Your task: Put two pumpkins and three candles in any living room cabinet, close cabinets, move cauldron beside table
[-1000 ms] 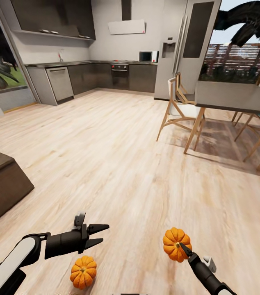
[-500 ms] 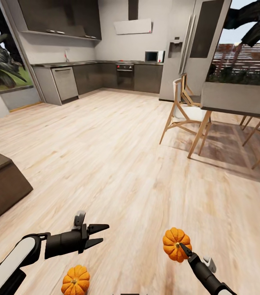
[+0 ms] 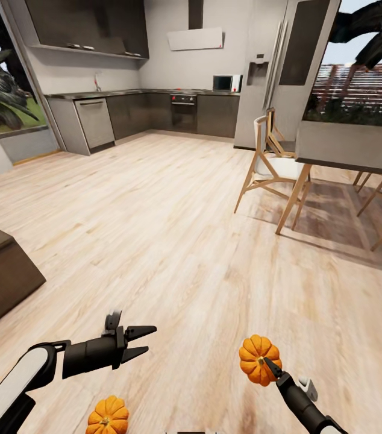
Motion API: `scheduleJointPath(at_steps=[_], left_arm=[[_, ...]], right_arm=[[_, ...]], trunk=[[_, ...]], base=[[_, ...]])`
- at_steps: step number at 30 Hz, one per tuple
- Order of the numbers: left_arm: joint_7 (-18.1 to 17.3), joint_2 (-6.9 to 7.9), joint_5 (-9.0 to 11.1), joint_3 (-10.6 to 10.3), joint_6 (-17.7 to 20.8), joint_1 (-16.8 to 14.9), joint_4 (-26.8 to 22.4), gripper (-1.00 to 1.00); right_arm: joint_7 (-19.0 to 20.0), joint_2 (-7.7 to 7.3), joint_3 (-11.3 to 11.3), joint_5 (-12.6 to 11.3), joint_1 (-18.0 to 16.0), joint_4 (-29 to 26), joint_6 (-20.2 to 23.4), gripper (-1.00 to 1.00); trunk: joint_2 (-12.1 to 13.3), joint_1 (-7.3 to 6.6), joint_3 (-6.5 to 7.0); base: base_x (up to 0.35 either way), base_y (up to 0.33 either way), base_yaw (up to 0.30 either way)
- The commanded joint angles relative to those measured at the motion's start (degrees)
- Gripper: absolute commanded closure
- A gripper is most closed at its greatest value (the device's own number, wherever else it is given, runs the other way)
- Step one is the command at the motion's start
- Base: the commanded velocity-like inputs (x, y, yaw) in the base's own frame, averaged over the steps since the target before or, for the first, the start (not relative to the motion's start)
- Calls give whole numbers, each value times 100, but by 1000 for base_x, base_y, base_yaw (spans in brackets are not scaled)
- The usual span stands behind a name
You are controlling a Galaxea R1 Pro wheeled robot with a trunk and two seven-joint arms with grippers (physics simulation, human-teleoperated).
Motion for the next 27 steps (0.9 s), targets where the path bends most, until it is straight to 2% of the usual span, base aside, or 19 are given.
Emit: scheduleJointPath(at_steps=[1, 8, 14, 18, 20, 21, 22, 23, 25, 27], left_arm=[[25, 4, 35, -2, 7, -3, -2, -100], [25, -1, 35, 0, 7, -3, -2, -100], [20, 9, 35, 7, 9, -2, -2, -100], [17, 26, 35, 12, 15, 24, 9, -100], [16, 129, 35, 46, 14, 38, 16, -100], [16, 197, 35, 90, 13, 42, 31, -100], [13, 291, 35, 179, 15, 50, 55, -100], [13, 356, 33, 250, 15, 56, 70, -100], [12, 585, 28, 460, 16, 60, 162, -100], [-6, 724, 23, 581, 16, 59, 541, -100]], right_arm=[[23, -3, 39, -62, -5, 2, 20, 100], [23, -3, 39, -62, -5, 2, 20, 100], [65, -8, 43, -57, -6, -4, 23, 100], [669, -19, 133, -54, -5, -127, 37, 100], [843, -25, 377, -56, -6, -265, 76, 100], [888, -30, 548, -58, -6, -373, 101, 100], [923, -34, 811, -62, -6, -600, 163, 100], [923, -35, 949, -65, -4, -803, 238, 100], [773, -37, 1123, -69, -6, -1522, 674, 100], [330, -29, 1160, -70, -6, -2077, 1051, 100]], trunk=[[-2, -1, -4], [-283, 153, -130], [-283, 153, -130], [-283, 153, -130], [-283, 153, -130], [-283, 153, -130], [-283, 153, -130], [-283, 153, -130], [-283, 153, -130], [-283, 153, -130]], base=[[0, 0, 0], [0, 0, 0], [0, 0, 0], [0, 0, 0], [0, 0, 0], [0, 0, 0], [0, 0, 0], [0, 0, 0], [0, 0, 0], [0, 0, 0]])
